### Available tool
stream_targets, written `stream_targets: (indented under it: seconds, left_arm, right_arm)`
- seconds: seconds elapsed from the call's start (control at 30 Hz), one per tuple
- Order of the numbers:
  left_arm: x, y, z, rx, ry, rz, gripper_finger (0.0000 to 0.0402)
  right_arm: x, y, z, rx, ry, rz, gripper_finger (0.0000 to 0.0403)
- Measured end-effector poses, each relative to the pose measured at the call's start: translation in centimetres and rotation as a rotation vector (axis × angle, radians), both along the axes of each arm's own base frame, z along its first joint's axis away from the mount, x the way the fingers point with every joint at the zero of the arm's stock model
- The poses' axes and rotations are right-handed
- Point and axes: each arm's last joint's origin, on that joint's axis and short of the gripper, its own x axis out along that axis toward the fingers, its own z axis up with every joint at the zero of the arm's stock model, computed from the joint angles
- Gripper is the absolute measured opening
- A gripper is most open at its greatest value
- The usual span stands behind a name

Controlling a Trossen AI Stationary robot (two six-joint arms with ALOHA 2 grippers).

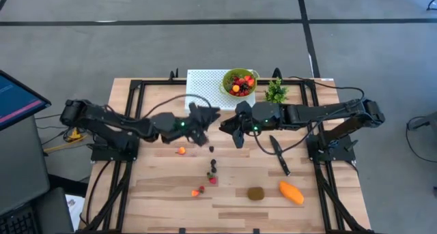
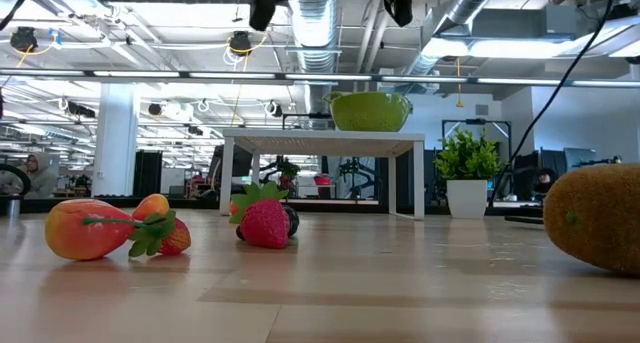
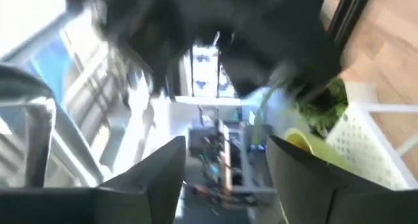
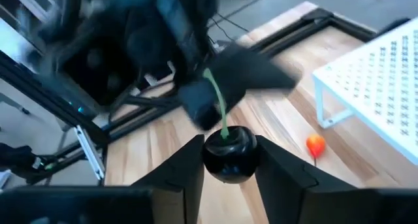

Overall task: Pick & Place Fruit
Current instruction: Put the black cherry into the green strainer bowl

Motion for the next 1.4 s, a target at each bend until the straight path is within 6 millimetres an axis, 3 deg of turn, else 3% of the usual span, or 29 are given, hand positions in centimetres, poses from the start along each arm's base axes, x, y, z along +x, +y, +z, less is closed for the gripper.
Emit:
stream_targets:
  seconds: [0.2, 0.4, 0.7, 0.97, 1.4]
  left_arm:
    - [-0.2, 1.9, -1.1, -0.134, -0.039, 0.087, 0.0224]
    - [-0.5, 2.7, -2.6, -0.353, -0.122, 0.096, 0.0224]
    - [-0.3, 2.2, -3.0, -0.880, -0.317, -0.098, 0.0210]
    - [-0.2, 1.6, -3.0, -1.319, -0.360, -0.284, 0.0200]
    - [-0.2, 1.3, -3.0, -1.379, -0.352, -0.312, 0.0195]
  right_arm:
    - [-0.7, -1.6, 0.3, -0.032, 0.021, -0.030, 0.0112]
    - [-1.9, -5.3, 1.2, -0.066, 0.022, -0.136, 0.0111]
    - [-3.6, -11.5, 0.1, -0.182, 0.179, -0.277, 0.0115]
    - [-4.3, -14.3, -2.1, -0.205, 0.358, -0.312, 0.0119]
    - [-5.2, -15.7, -2.8, -0.216, 0.457, -0.366, 0.0120]
